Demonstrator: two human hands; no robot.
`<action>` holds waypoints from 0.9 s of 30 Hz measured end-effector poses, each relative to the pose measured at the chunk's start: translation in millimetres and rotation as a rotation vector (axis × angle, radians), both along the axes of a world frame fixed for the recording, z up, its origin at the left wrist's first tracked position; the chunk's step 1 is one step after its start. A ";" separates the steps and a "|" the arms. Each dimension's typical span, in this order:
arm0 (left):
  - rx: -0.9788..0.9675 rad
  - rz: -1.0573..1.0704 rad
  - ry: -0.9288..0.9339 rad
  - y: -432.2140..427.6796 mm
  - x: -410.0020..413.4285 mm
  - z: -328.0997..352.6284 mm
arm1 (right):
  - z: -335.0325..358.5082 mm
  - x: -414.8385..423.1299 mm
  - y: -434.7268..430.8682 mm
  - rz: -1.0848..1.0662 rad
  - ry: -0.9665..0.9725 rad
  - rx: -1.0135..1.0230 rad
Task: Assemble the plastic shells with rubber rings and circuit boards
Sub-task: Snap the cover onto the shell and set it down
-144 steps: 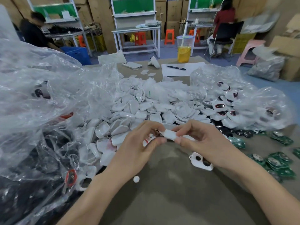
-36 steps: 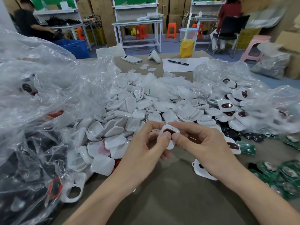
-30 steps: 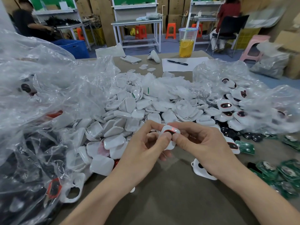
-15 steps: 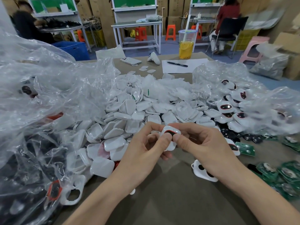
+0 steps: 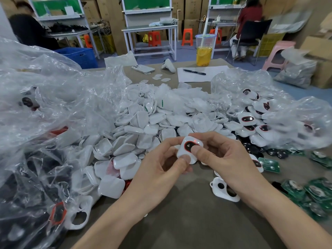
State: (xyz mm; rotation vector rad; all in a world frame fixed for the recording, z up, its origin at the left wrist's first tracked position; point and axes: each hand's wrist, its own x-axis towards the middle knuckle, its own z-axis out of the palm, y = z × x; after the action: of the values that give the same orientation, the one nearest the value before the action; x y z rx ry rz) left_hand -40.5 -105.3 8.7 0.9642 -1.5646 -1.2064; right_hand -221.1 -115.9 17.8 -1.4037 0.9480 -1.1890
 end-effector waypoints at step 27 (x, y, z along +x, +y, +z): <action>-0.055 0.047 -0.168 1.3 0.1 -10.7 | -0.3 2.2 1.4 -0.007 0.103 0.017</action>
State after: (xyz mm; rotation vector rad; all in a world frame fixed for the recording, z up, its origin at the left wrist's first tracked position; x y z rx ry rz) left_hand -40.5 -104.0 -2.0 1.0831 -1.6871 -1.0668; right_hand -218.9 -114.5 17.6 -1.4607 1.0330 -1.1203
